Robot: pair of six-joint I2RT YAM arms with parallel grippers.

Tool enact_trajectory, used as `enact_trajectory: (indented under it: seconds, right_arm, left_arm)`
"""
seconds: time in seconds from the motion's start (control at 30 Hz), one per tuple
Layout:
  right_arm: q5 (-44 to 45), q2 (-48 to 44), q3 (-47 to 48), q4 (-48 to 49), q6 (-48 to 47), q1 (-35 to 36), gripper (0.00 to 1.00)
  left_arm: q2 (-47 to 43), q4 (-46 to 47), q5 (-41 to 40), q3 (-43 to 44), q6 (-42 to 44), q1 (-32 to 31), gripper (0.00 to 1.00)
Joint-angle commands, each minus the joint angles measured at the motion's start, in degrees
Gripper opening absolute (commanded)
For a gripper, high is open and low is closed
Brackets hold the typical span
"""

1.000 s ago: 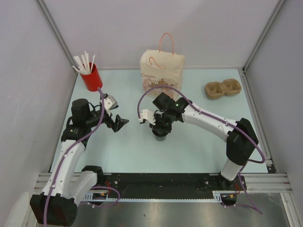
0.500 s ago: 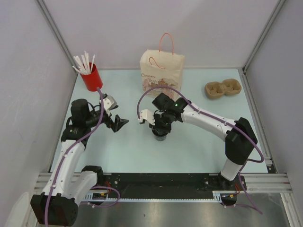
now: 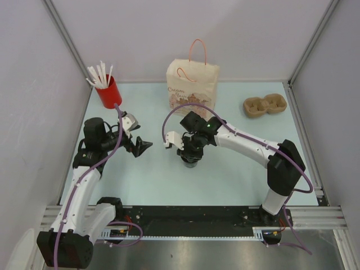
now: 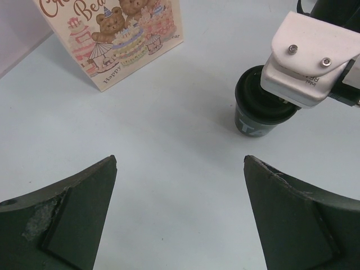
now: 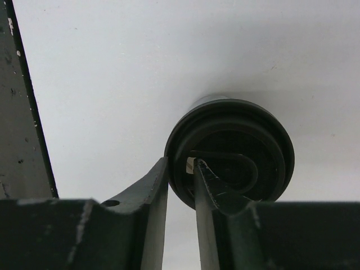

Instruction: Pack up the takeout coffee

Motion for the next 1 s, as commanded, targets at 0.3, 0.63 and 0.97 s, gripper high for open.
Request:
enact_trajectory:
  seconds: [0.3,0.63,0.97]
  right_arm:
    - [0.32,-5.15,0.36,0.23,-0.88,0.52,0.40]
    - [0.25,-12.97,0.45,2.96,2.01,-3.60,0.82]
    - [-7.23,-17.37,-0.34,-2.14,5.44,-16.97,0.97]
  left_arm:
    - [0.34,2.13,2.99,-0.48,2.05,0.64,0.99]
    - [6.03,-2.34,6.23,3.55,3.10,0.64,1.00]
    - [23.26,-11.23,6.16,15.07,5.91,-5.24,0.99]
